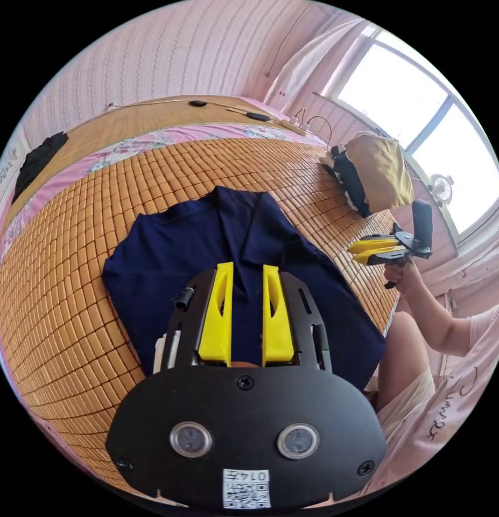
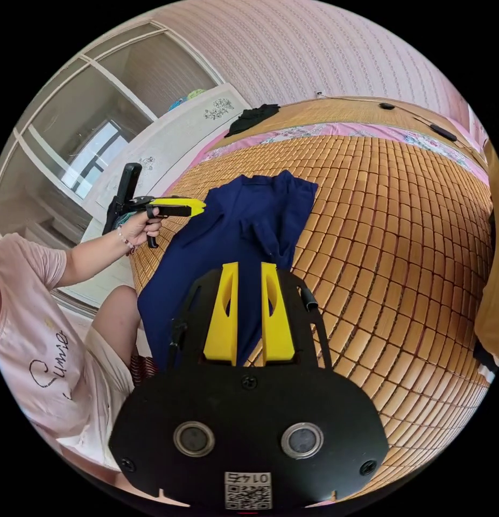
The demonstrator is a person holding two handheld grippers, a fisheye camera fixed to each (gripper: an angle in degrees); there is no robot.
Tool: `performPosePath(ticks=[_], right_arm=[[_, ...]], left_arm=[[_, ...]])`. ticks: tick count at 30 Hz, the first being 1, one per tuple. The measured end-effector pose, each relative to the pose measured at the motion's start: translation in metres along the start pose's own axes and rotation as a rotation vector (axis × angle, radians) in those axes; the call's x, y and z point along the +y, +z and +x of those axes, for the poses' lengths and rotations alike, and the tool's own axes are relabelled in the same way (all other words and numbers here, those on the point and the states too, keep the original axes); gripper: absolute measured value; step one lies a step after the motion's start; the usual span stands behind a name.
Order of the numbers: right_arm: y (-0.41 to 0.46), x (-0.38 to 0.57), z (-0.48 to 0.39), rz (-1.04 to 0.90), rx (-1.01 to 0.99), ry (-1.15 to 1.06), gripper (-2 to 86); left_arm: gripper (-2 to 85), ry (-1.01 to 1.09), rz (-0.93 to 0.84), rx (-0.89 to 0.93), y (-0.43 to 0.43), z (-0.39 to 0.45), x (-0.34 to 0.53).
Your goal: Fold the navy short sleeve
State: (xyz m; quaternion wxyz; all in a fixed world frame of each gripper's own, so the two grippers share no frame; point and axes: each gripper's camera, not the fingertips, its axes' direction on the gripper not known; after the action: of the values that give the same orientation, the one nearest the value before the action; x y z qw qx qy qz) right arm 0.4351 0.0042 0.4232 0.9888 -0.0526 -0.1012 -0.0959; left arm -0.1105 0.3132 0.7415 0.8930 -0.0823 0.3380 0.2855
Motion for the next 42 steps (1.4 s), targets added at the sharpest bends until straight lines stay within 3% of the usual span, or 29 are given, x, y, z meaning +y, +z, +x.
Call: performPosePath(ticks=[6, 11, 15, 19, 22, 26, 31, 36, 42], right_arm=[[0.025, -0.044, -0.010, -0.045, 0.156, -0.091, 8.1], [0.064, -0.071, -0.007, -0.168, 0.183, -0.146, 8.0], [0.075, -0.061, -0.018, -0.330, 0.002, -0.282, 7.0], [0.075, -0.041, -0.027, -0.444, 0.058, -0.347, 7.7], [0.060, -0.050, -0.019, -0.358, 0.073, -0.318, 7.9], [0.052, -0.086, 0.020, -0.128, 0.238, -0.131, 9.4], [0.089, -0.129, 0.066, -0.126, 0.272, 0.050, 11.3], [0.093, -0.139, 0.085, -0.078, 0.195, 0.122, 3.7], [0.071, -0.151, 0.101, -0.041, 0.203, 0.159, 1.2]], left_arm=[[6.7, -0.188, 0.068, 0.086, -0.031, -0.092, 0.068], [6.5, -0.054, -0.006, 0.178, 0.001, -0.073, 0.044], [6.5, -0.030, 0.002, 0.241, 0.009, -0.070, 0.030], [6.5, -0.024, 0.002, 0.259, 0.004, -0.081, 0.034], [6.6, -0.058, 0.014, 0.211, -0.010, -0.105, 0.045], [6.6, -0.196, 0.087, 0.080, -0.049, -0.173, 0.065], [8.2, -0.317, 0.122, -0.141, -0.085, -0.242, 0.069], [10.7, -0.400, 0.127, -0.019, -0.079, -0.285, 0.062], [0.9, -0.398, 0.098, 0.106, -0.073, -0.307, 0.040]])
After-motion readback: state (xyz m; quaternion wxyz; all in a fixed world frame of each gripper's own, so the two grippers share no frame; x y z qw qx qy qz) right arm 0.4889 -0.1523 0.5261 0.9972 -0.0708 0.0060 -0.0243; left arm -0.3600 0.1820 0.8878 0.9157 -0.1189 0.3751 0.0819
